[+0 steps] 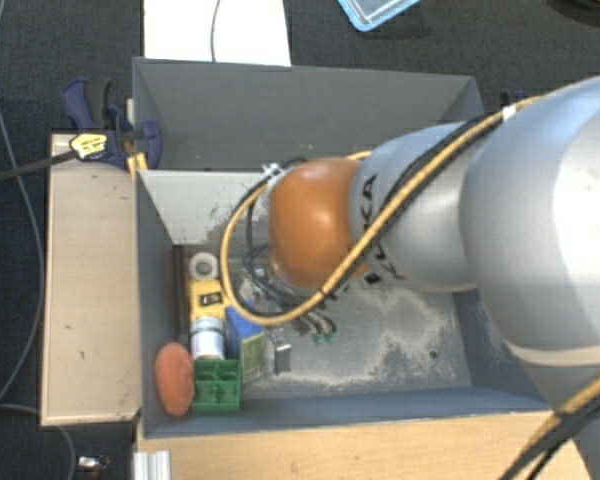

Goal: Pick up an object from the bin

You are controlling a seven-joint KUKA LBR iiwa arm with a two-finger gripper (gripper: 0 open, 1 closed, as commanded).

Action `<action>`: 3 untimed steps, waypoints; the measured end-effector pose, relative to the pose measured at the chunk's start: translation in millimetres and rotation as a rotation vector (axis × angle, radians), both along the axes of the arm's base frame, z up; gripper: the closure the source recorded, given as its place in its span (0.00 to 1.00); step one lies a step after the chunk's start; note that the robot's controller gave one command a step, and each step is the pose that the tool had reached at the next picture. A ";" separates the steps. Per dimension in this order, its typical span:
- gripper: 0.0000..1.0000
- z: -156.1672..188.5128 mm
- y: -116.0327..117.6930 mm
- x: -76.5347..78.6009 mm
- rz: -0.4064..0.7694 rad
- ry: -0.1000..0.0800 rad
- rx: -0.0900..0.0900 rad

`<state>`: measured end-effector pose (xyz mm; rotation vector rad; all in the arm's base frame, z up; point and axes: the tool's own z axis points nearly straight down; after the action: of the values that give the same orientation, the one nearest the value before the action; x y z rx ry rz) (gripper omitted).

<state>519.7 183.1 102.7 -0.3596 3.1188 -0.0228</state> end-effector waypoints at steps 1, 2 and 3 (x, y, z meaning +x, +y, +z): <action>0.00 -5.0 -12.1 2.7 0.202 0.003 0.000; 0.00 -13.4 12.6 0.9 0.083 -0.001 0.002; 0.00 -14.8 18.2 -0.6 0.234 0.000 -0.001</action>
Offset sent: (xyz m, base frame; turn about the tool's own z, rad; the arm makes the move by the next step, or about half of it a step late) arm -0.0026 0.0486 -0.0264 -0.4721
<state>519.1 201.4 87.9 -0.7210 3.0541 -0.0242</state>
